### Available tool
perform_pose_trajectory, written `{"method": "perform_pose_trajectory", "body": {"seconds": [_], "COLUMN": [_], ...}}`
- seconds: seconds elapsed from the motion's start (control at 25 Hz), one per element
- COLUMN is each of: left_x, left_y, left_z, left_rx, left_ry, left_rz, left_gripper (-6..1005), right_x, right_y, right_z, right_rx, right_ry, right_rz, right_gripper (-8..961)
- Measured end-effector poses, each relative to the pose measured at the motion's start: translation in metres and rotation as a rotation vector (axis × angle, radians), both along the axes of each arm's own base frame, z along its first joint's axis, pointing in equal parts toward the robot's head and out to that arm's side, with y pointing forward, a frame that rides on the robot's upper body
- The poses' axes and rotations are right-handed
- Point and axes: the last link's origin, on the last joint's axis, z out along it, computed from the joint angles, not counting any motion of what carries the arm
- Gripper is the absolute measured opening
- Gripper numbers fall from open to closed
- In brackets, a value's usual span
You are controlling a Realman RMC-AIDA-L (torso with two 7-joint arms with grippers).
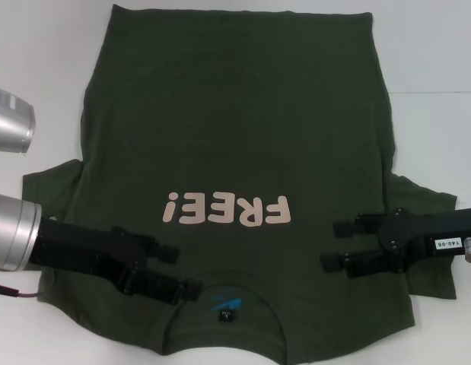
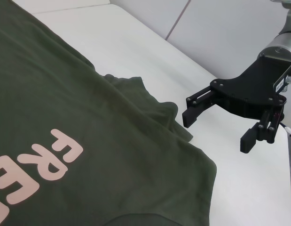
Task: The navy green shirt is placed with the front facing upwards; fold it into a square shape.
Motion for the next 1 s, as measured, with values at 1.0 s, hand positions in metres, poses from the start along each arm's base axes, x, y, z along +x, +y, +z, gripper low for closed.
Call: {"method": "perform_pose_trajectory", "body": {"seconds": [1.0], "left_x": [-0.028], "left_y": [0.023], "left_z": [0.045], "left_rx": [0.269], "left_ry": [-0.111], "left_rz": [0.308], "left_gripper": [930], "right_x": [0.010], "right_y": [0.013], "right_z": [0.025], "right_rx": [0.103], "right_ry": [0.113], "right_rz": [-0.230], "right_gripper": [942]}}
